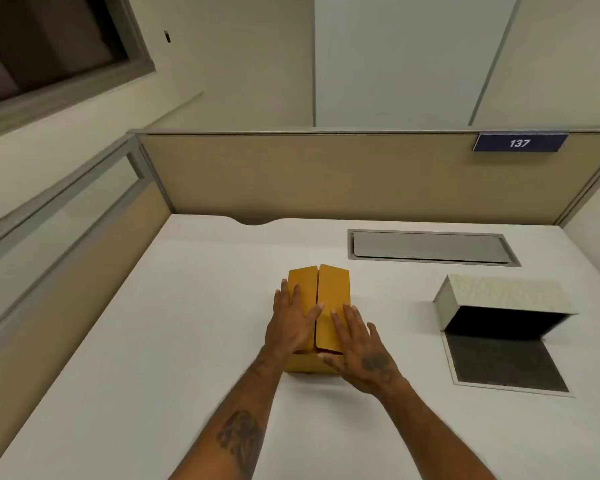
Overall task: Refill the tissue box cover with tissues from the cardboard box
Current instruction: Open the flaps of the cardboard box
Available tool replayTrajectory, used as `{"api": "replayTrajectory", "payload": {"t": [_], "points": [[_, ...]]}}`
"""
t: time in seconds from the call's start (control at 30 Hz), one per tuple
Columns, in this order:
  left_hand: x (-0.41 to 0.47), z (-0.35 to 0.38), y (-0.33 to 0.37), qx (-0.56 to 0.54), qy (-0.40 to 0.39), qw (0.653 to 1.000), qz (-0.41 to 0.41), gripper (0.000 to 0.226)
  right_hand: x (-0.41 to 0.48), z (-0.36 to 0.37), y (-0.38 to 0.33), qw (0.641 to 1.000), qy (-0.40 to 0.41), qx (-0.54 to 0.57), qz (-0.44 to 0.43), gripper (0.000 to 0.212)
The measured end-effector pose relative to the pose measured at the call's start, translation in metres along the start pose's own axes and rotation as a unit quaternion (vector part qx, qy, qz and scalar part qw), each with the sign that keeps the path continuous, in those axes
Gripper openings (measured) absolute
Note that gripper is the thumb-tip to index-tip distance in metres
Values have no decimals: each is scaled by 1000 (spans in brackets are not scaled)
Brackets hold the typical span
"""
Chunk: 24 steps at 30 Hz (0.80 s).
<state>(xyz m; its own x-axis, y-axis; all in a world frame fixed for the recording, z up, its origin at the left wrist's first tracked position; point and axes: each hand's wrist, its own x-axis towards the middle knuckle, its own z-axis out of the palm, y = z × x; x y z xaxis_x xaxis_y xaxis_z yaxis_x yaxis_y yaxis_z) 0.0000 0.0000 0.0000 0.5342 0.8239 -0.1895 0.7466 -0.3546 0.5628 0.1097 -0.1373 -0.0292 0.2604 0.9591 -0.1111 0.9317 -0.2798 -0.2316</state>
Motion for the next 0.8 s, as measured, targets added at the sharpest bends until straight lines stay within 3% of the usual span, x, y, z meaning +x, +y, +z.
{"api": "replayTrajectory", "payload": {"t": [0.3,0.5,0.67,0.8], "points": [[11,9,-5,14,-10,1000,-13,81,5,13,-5,1000,-9,-5,16,97],[16,-15,-13,-102,-8,995,-10,64,3,0,-5,999,0,42,14,75],[15,-51,-40,-189,29,981,22,46,-7,-22,2,989,122,70,-51,67],[18,-66,-65,-132,90,987,31,46,-8,-36,17,974,207,16,-95,53]]}}
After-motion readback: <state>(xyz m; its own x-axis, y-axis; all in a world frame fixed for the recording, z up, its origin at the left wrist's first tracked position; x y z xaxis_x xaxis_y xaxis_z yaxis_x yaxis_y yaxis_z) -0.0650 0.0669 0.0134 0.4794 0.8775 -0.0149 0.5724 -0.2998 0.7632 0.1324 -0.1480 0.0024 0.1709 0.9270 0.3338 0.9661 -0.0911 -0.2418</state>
